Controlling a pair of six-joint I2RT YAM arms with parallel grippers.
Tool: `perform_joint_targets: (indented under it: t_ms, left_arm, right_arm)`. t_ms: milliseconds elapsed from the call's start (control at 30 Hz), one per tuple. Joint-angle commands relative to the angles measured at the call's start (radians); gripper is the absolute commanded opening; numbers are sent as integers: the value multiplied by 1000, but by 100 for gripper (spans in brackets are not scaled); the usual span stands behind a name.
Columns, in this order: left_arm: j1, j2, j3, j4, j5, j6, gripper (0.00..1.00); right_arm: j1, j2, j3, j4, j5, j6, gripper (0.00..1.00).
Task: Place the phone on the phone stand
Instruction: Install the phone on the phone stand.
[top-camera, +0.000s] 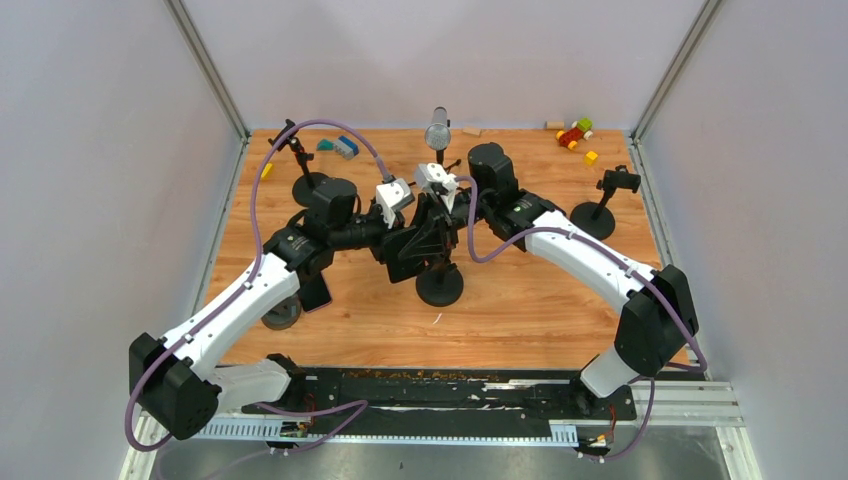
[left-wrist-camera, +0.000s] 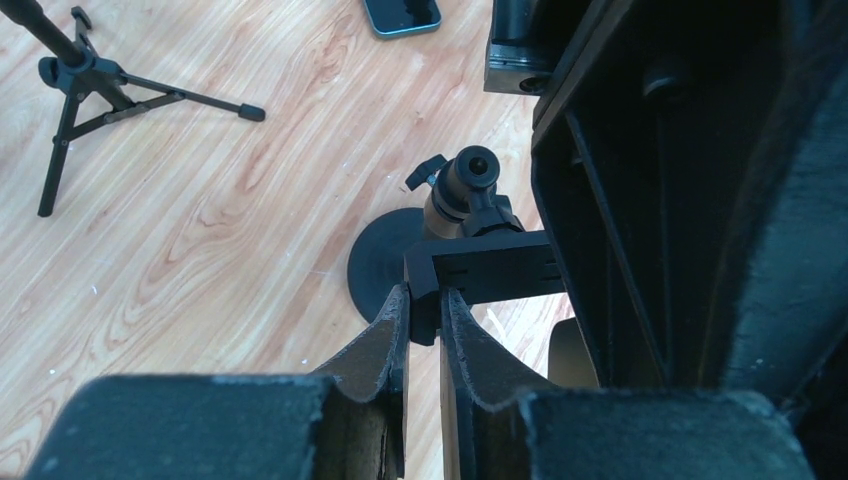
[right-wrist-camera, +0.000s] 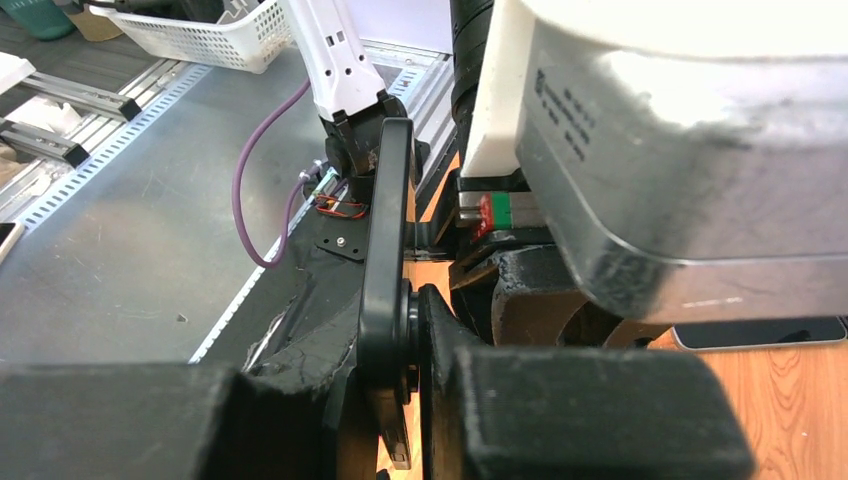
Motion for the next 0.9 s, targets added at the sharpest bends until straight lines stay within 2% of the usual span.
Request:
perform_joint_targets:
  t_ms: [0, 467, 867]
  left_arm:
    - [3, -11, -14, 30, 62, -27, 0]
    - [15, -13, -30, 54, 75, -47, 0]
    - [15, -22, -54, 77, 38, -62, 0]
  right_arm:
    - [0, -6, 17, 72, -9, -71, 0]
    - [-29, -70, -77, 115, 13, -91, 0]
    - [-46, -127, -195, 311, 76, 77, 0]
